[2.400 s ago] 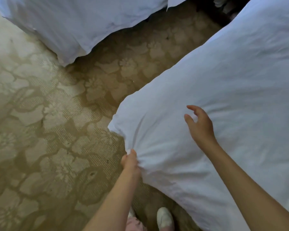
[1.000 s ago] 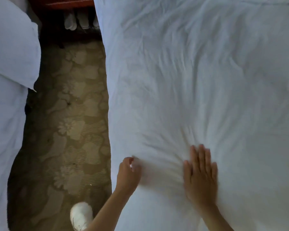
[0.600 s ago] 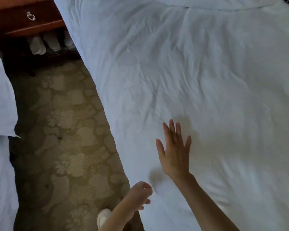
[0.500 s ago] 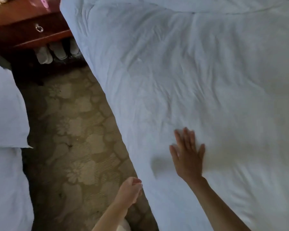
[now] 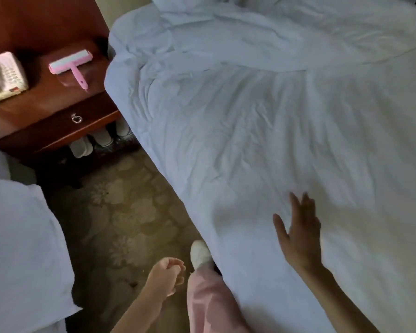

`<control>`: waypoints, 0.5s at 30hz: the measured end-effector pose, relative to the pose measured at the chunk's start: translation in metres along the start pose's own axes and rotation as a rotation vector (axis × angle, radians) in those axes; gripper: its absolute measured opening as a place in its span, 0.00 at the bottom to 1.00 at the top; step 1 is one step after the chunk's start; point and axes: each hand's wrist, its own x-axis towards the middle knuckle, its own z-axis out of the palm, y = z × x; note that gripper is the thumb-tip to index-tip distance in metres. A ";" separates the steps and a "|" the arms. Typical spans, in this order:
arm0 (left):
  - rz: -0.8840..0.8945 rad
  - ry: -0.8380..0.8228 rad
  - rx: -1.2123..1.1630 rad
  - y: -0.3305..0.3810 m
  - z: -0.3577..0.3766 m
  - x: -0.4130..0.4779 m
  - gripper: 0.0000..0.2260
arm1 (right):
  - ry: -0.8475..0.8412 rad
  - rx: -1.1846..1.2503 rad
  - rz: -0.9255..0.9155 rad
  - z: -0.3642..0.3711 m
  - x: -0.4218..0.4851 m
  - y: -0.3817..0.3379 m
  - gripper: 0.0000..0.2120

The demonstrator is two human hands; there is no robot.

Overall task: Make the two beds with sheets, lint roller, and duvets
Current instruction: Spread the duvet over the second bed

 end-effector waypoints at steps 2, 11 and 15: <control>0.031 -0.002 0.035 0.058 -0.014 0.026 0.08 | 0.007 0.080 -0.090 0.016 0.077 -0.068 0.27; 0.327 0.072 0.156 0.340 -0.088 0.151 0.10 | -0.165 0.005 0.061 0.102 0.214 -0.152 0.30; 0.534 0.119 0.241 0.416 -0.119 0.180 0.12 | -0.105 0.059 0.110 0.088 0.245 -0.194 0.32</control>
